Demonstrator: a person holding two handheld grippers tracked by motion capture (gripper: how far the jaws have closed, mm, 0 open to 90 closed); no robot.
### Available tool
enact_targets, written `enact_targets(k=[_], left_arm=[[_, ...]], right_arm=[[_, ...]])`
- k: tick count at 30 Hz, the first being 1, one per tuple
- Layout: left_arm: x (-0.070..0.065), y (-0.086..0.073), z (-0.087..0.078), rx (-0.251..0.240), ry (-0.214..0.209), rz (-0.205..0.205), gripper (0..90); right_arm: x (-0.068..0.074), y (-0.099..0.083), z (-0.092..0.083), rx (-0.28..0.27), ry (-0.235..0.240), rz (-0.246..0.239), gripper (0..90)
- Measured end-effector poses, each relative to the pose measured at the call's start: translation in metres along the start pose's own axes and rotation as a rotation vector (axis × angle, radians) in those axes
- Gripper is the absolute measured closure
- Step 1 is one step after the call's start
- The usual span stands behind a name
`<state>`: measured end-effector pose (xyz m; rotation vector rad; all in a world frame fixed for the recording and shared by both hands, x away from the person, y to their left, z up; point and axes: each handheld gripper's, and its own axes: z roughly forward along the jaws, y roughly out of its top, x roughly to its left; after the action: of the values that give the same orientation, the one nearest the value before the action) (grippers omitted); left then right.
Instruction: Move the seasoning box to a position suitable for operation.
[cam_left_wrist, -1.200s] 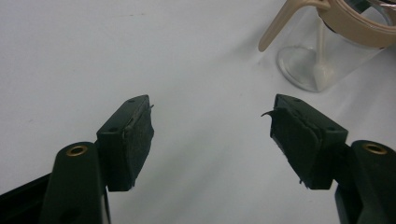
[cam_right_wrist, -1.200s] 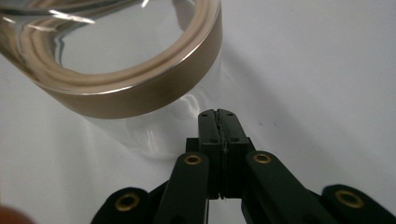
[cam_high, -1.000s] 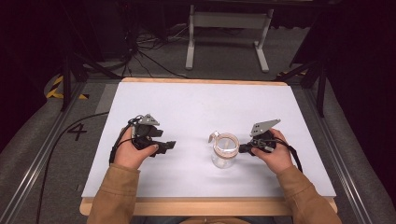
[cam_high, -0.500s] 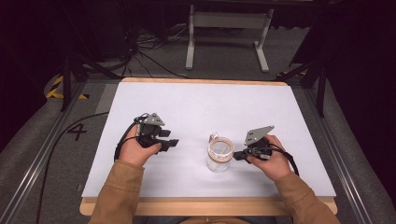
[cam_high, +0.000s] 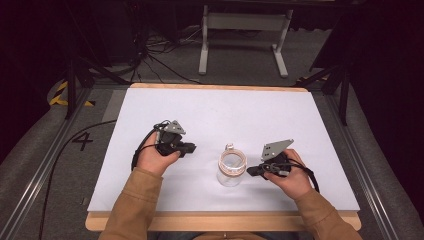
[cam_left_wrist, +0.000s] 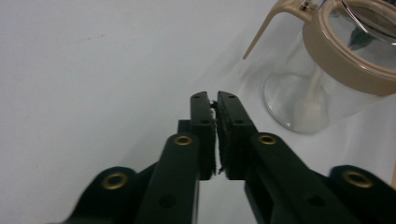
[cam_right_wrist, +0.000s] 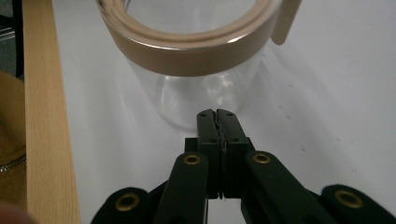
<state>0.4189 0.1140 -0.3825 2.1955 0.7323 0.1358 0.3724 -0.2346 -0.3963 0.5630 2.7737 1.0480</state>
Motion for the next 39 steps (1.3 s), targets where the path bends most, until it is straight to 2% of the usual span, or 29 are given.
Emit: enact_targets(k=[2, 8, 12, 17, 23, 34, 37, 39], left_arm=[[0.000, 0.002, 0.005, -0.011, -0.018, 0.005, 89.8], [-0.006, 0.013, 0.029, -0.026, -0.050, 0.066, 89.8], [-0.010, 0.020, 0.042, -0.015, -0.070, 0.101, 89.6], [-0.014, 0.026, 0.057, 0.000, -0.098, 0.126, 87.9], [-0.020, 0.032, 0.071, 0.011, -0.125, 0.142, 89.7], [-0.022, 0.036, 0.079, 0.022, -0.139, 0.150, 89.9], [-0.021, 0.035, 0.082, 0.005, -0.147, 0.142, 89.9], [-0.021, 0.036, 0.082, 0.010, -0.151, 0.148, 90.0]], right_arm=[[-0.002, -0.003, -0.006, -0.010, -0.015, 0.012, 90.0], [-0.008, -0.018, -0.027, -0.045, -0.062, 0.057, 90.0], [-0.008, -0.025, -0.034, -0.053, -0.077, 0.073, 90.0], [-0.006, -0.031, -0.037, -0.051, -0.087, 0.088, 89.9], [-0.004, -0.037, -0.041, -0.051, -0.096, 0.098, 89.8], [-0.002, -0.042, -0.045, -0.052, -0.107, 0.107, 89.6], [-0.002, -0.042, -0.045, -0.053, -0.107, 0.107, 89.6], [-0.001, -0.043, -0.045, -0.052, -0.110, 0.106, 89.6]])
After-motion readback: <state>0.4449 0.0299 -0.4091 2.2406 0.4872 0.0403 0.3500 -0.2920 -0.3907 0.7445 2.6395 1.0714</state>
